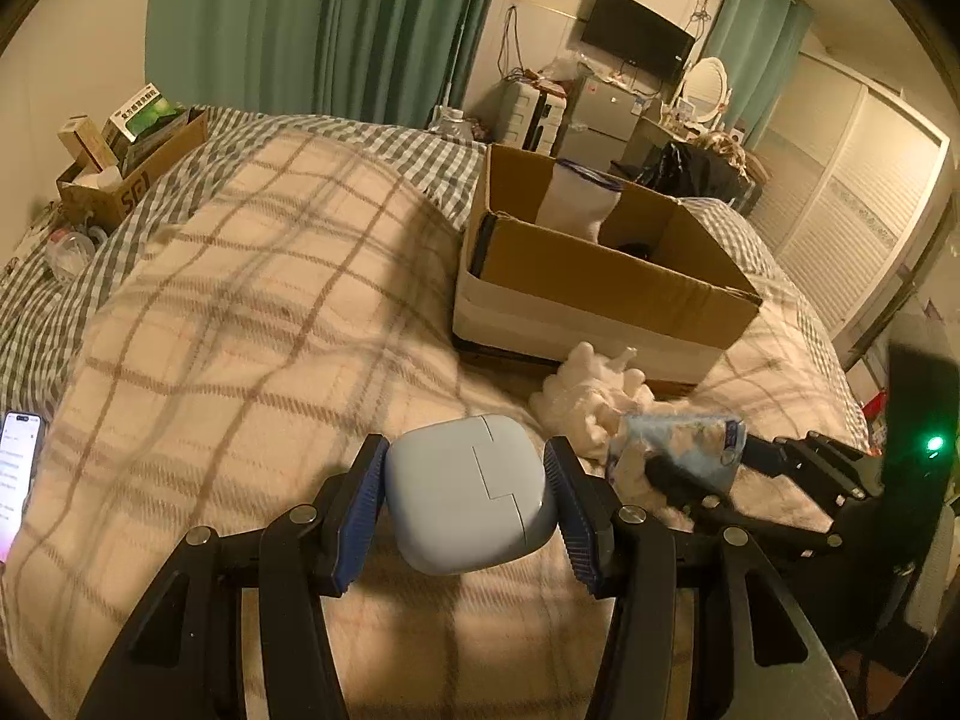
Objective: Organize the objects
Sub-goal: 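Grasp the light blue earbud case with the left tool while the right tool grasps the blue tissue pack, then drop the earbud case with the left tool into the box while the right tool drops the tissue pack in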
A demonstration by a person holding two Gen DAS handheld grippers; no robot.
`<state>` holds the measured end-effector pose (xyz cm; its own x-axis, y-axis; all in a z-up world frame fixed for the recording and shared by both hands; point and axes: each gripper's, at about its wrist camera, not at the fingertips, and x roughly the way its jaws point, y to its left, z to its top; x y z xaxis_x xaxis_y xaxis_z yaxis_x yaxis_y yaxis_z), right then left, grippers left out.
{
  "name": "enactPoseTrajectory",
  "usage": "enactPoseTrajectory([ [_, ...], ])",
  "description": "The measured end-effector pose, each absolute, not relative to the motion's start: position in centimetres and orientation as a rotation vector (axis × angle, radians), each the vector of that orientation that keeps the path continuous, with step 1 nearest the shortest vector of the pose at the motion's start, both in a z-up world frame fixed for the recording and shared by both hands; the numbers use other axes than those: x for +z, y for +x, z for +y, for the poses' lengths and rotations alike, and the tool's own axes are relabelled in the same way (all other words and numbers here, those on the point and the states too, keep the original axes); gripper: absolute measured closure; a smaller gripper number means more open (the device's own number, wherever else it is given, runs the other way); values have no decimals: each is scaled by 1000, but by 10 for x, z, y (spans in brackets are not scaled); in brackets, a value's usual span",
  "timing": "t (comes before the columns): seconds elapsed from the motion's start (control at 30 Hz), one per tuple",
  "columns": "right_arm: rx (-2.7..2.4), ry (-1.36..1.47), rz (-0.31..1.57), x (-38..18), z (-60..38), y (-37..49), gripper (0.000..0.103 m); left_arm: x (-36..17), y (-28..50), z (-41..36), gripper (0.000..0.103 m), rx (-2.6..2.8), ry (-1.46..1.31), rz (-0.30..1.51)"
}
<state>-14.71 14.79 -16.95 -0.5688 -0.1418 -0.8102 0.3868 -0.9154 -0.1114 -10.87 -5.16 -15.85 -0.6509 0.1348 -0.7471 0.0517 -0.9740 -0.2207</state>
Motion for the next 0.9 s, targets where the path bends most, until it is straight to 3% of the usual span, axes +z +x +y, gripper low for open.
enactPoseTrajectory([
  [0.5,-2593,990,236,-70,186,-114,55,-93,-105,-21,49,2772,-1150,-245],
  [0.77,-2712,733,339,45,191,-156,55,-15,-168,-2,49,2743,-1051,-141],
  [0.9,-2702,728,304,71,186,-200,55,1,-213,9,49,2749,-1040,-113],
])
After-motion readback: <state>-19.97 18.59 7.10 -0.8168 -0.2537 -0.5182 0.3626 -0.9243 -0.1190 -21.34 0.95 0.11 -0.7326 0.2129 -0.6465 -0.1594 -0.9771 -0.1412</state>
